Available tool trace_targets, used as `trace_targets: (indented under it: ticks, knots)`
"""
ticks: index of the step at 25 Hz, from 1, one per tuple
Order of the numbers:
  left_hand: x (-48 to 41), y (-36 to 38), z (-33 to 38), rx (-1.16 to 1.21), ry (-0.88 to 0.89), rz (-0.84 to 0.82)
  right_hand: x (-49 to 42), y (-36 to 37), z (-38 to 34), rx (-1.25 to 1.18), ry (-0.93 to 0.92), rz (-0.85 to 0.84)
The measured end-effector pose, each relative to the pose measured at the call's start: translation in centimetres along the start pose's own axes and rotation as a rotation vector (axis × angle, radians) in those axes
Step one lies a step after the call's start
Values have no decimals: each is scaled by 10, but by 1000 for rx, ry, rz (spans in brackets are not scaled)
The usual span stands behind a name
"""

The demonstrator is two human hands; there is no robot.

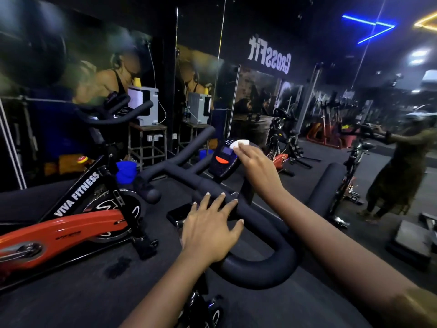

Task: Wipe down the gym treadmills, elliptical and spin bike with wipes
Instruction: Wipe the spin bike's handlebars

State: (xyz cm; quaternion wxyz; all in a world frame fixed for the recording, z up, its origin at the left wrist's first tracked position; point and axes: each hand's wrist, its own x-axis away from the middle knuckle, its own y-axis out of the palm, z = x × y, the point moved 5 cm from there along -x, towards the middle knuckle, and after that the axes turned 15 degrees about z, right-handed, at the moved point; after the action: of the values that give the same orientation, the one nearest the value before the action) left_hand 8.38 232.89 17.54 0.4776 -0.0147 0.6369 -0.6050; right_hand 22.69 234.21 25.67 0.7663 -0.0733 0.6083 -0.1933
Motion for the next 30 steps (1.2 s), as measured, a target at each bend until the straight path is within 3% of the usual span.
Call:
trace_targets:
  ticks: [2,6,8,10,12,17,20,23,25,28,30]
  knots:
    - [1,-1,1,14,-7,5,17,-5,-7,15,-120,30]
    - [0,-2,1,28,-17,11,45,-12,-21,-151,-259,-120]
    - [1,-2,1,37,-15,10,24,-20,-2,-198,-96,-10]
    - [0,-1,0,44,-11,6,-2,-22,28,-253,314,141]
    - [0,-1,0,45,-8,10,-12,-14,33,-313,575,138]
    - [0,1,0,40,-6,12,18,-13,4,-256,668,59]
    - [0,0,1,16,0,9,30,-20,-26,-300,514,-82]
    - [0,-2,2,15,8,3,3,-39,-38,-330,270,10]
    - [1,-2,2,17,23,-18,-29,-35,-25,-143,115,61]
    - [1,-1,1,9,54,-44,-51,4,-16,142,-134,-349]
    - [2,-2,1,3,54,-43,-40,16,-23,196,-264,-488]
